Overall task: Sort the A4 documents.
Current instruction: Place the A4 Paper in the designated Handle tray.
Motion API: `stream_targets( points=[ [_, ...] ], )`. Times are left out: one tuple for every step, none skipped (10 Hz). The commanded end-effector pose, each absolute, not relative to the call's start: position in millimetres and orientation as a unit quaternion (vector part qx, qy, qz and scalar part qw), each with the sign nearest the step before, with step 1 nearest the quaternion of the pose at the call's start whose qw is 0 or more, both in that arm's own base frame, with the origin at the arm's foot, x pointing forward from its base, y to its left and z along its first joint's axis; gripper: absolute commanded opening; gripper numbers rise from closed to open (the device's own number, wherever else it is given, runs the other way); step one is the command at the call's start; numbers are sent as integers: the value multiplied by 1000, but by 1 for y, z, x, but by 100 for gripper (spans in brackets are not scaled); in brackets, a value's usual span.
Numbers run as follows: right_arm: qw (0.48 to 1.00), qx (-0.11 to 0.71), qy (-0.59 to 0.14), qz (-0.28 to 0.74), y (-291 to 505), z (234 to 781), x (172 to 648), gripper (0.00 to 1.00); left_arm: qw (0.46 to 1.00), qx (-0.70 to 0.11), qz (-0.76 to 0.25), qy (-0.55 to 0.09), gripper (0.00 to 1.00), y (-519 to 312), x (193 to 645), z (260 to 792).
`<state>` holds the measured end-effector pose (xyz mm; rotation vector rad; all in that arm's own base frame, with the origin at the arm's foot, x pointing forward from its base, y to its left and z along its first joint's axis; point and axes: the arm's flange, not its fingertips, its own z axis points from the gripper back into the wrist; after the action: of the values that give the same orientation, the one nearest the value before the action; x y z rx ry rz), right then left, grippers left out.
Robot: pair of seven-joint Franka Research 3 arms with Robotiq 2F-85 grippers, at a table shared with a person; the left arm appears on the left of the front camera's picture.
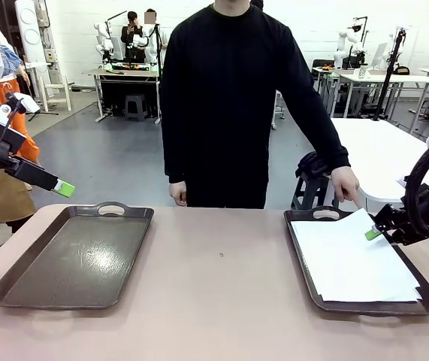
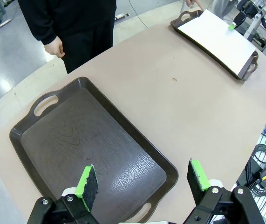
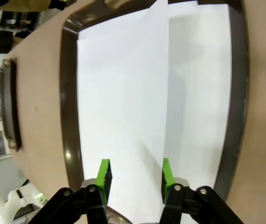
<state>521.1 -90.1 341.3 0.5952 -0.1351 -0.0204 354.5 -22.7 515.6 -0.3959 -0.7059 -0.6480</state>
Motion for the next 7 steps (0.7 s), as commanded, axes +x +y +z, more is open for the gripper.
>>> stream_targets(
  points=[
    [971, 233, -32, -31, -84, 350, 513, 72, 865, -196, -314, -339, 100, -20, 355, 514],
    [977, 209, -28, -32, -83, 355, 511, 80, 865, -196, -314, -339, 100, -20, 355, 514],
    [978, 203, -32, -31, -83, 359, 511, 91, 865, -196, -314, -339, 100, -20, 355, 514],
    [978, 203, -34, -32, -84, 361, 511, 99, 865, -196, -314, -339, 100, -20, 355, 514],
    [978, 204, -34, -33, -85, 360, 510, 100, 865, -196, -314, -339, 100, -20, 355, 514],
    [977, 207, -35, -38, -86, 360, 509, 100, 865, -196, -314, -339, 100, -20, 355, 514],
    [977, 205, -29, -39, -86, 358, 507, 100, 865, -196, -314, -339, 100, -20, 355, 514]
  ],
)
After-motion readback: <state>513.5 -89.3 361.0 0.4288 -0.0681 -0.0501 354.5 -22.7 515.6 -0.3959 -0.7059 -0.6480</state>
